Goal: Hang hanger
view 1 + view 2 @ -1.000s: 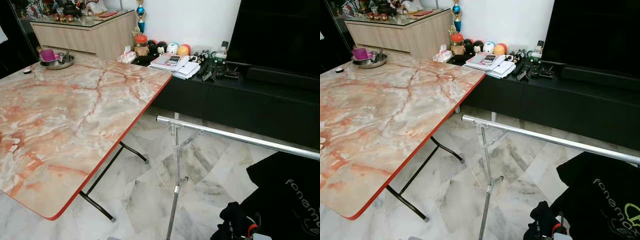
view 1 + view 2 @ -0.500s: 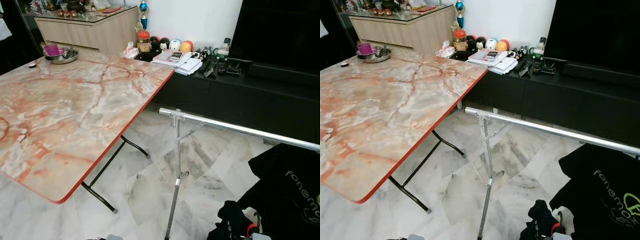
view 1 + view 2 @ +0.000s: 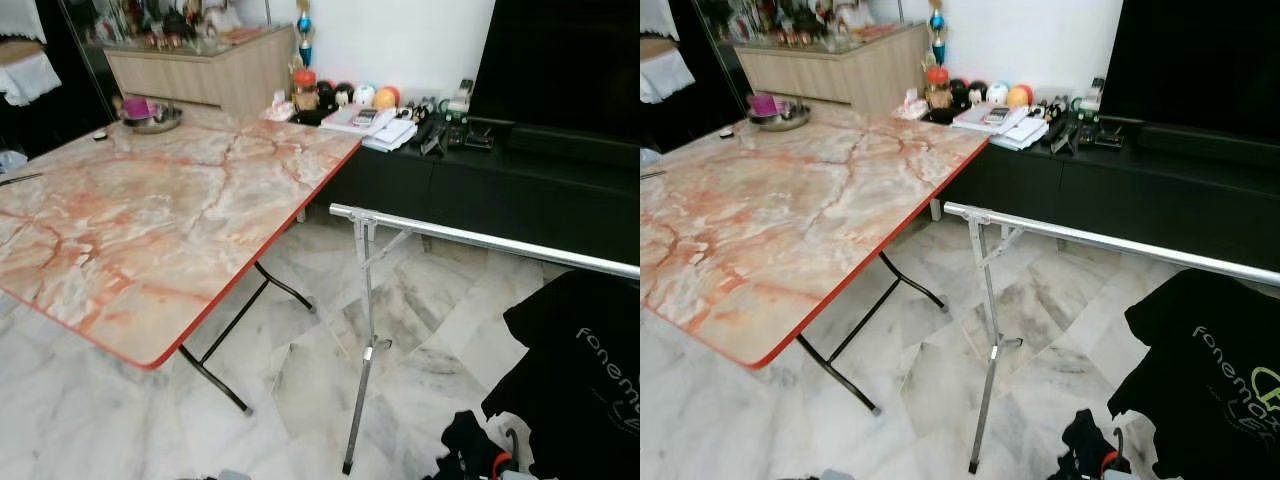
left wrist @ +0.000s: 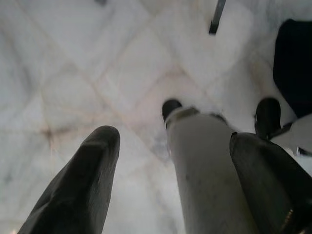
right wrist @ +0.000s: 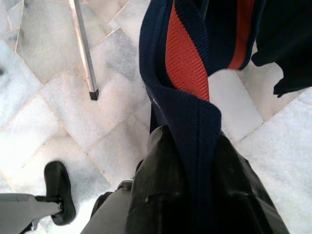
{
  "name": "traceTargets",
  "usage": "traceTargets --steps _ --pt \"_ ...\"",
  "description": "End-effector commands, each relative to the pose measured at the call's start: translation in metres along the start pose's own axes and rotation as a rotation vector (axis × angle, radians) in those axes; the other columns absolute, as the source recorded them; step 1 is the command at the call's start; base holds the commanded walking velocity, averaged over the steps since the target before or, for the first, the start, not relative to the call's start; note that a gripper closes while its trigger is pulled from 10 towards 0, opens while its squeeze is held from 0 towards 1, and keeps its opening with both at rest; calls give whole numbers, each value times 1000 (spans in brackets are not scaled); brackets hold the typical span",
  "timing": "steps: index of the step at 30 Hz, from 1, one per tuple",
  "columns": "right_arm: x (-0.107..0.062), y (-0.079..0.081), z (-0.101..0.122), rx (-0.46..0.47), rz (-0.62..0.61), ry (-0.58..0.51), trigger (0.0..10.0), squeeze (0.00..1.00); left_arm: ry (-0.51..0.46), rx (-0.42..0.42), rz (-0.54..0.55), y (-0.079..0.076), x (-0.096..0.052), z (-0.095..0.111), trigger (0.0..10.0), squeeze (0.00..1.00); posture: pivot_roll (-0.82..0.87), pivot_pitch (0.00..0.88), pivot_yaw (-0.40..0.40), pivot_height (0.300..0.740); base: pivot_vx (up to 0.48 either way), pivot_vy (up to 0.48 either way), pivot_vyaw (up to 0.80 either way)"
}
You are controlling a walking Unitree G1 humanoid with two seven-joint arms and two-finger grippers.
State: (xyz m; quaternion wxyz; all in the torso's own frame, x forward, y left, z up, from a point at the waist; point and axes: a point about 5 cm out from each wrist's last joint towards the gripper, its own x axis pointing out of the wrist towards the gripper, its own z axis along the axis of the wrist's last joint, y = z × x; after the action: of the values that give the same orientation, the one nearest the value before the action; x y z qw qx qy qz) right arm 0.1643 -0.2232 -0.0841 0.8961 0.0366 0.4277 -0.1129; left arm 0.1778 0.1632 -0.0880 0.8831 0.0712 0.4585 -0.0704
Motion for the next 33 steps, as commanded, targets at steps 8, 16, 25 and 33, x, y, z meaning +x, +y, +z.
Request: traceTargets --steps 8,16,25,33 --pt "0 -1 1 7 -3 -4 10000 0 41 8 0 1 -2 -10 10000 0 99 54 2 740 -246 0 0" --pt "0 -4 3 8 -3 -7 10000 0 41 8 1 1 -2 -10 10000 0 100 56 1 740 -248 0 0" --pt "0 -1 1 7 5 -4 10000 0 42 7 2 2 -2 -10 10000 0 102 56 0 740 -247 0 0" --pt "1 -3 8 2 -17 -50 10000 0 43 6 2 1 -2 -11 10000 0 105 57 -1 740 -245 0 0"
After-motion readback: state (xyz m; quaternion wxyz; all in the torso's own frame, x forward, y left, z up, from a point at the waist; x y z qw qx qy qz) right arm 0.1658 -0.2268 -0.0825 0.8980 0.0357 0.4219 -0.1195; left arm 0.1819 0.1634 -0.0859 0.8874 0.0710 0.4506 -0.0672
